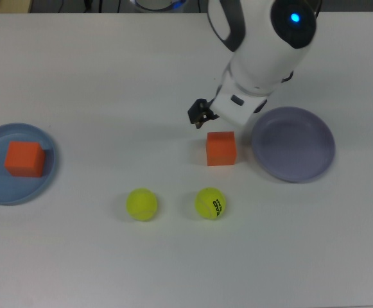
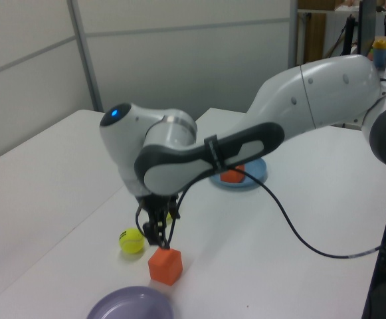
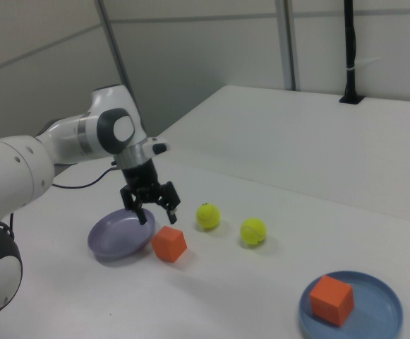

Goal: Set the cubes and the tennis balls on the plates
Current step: 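Move to the second orange cube and grasp it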

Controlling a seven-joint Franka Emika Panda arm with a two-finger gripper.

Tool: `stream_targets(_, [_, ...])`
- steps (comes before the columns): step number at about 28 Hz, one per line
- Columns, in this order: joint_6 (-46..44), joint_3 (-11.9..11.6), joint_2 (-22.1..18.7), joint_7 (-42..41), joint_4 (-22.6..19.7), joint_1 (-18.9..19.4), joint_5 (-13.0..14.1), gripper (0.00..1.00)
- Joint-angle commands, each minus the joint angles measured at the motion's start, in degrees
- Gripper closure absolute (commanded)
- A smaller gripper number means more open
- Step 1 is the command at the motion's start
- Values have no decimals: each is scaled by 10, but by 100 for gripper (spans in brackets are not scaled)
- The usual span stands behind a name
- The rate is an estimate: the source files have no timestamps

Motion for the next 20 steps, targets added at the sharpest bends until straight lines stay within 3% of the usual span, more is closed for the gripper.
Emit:
stream_targets(1, [4,-6,13,8,-20,5,0,0])
stream_targets(6, [38,-7,34,10,-20,14,-6,0])
stream_targets(12, [87,-7,64,34,-21,21,-40,0])
stream_targets(19, [101,-7,76,42,-22,25,-59,1])
stream_targets(20, [101,-7,76,41,-22,25,-60,38])
